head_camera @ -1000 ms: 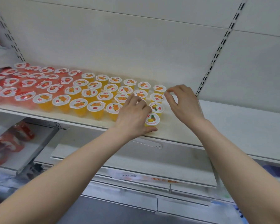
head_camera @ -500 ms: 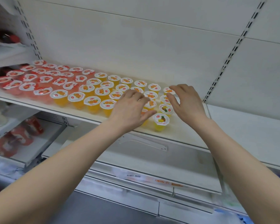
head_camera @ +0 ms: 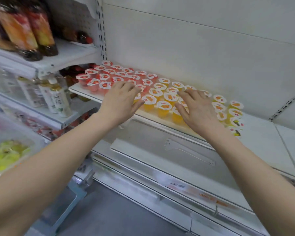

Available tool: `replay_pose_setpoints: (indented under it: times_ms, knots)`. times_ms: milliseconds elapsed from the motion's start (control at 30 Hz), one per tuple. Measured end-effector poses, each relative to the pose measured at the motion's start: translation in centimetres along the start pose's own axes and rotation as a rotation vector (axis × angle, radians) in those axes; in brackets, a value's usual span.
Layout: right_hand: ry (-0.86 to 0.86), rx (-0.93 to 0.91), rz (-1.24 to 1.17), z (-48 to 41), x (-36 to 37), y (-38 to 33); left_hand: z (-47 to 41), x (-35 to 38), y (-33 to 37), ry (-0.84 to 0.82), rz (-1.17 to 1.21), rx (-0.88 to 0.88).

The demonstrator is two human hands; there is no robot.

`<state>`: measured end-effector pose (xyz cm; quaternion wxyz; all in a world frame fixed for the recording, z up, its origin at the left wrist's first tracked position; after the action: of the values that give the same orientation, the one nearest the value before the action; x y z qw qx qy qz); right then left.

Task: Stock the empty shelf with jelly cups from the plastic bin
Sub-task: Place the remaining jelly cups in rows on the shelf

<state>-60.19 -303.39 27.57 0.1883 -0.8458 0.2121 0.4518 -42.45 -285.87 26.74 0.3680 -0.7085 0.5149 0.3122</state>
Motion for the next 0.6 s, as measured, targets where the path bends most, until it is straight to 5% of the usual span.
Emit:
replay_pose_setpoints:
  times_ms: [300,600]
  knots:
    - [-0.009,-0.247,-0.145,-0.6,7.5,-19.0,16.3,-3.2,-12.4,-0.11,-0.028,-0.244]
    - [-0.236,-0.527,-0.309,2.6,17.9,-36.4,36.5,-3.8,-20.0,-0.246,-0.011,-0.695]
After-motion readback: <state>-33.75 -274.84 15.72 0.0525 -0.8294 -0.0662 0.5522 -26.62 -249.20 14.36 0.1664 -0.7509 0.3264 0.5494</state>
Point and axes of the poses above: each hand's wrist, its own z-axis away from the middle knuckle, its own x-axis out of the palm, y = z × x, the point moved 3 cm from there along -z, towards the middle knuckle, and after that the axes turned 14 degrees about x, right-handed, at the moved point
